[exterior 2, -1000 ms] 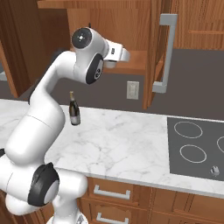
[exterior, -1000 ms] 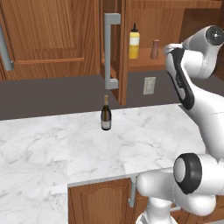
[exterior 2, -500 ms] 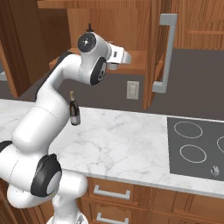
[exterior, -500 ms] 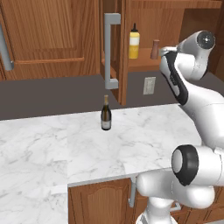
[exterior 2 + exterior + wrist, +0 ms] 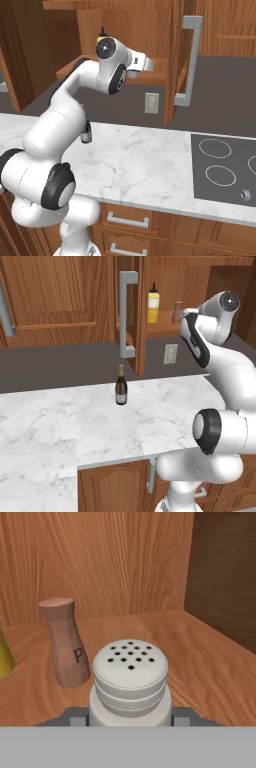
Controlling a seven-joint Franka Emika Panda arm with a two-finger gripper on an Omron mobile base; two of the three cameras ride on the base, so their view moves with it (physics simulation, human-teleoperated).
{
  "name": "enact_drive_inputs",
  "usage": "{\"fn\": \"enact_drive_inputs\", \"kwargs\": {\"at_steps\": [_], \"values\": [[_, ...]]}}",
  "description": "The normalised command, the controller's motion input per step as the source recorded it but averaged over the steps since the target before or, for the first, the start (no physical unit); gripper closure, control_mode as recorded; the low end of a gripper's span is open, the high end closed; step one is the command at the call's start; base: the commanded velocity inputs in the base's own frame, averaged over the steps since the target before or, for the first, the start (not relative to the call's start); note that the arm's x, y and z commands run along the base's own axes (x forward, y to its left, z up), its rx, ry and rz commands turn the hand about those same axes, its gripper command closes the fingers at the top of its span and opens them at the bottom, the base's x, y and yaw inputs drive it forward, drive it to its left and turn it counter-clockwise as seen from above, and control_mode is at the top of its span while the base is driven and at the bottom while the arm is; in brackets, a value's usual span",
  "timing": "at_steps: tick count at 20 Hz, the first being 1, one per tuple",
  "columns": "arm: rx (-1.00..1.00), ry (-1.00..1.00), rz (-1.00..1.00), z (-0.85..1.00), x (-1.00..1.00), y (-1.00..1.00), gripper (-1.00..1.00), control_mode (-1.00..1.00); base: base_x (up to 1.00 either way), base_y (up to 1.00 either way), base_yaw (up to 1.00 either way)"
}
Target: There are various items on the counter. Only move the condiments/shakers into the cabinet.
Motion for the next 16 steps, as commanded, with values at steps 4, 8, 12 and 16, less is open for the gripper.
{"fn": "enact_drive_inputs", "kwargs": {"at_steps": [4, 8, 12, 16], "values": [[0.00, 0.00, 0.00, 0.00, 0.32, -0.09, 1.00, -1.00, 0.00, 0.00, 0.00], [0.00, 0.00, 0.00, 0.00, 0.38, -0.05, 1.00, -1.00, 0.00, 0.00, 0.00], [0.00, 0.00, 0.00, -0.07, 0.33, -0.03, 1.00, -1.00, 0.00, 0.00, 0.00], [0.00, 0.00, 0.00, -0.13, 0.37, -0.02, 1.00, -1.00, 0.00, 0.00, 0.00]]}}
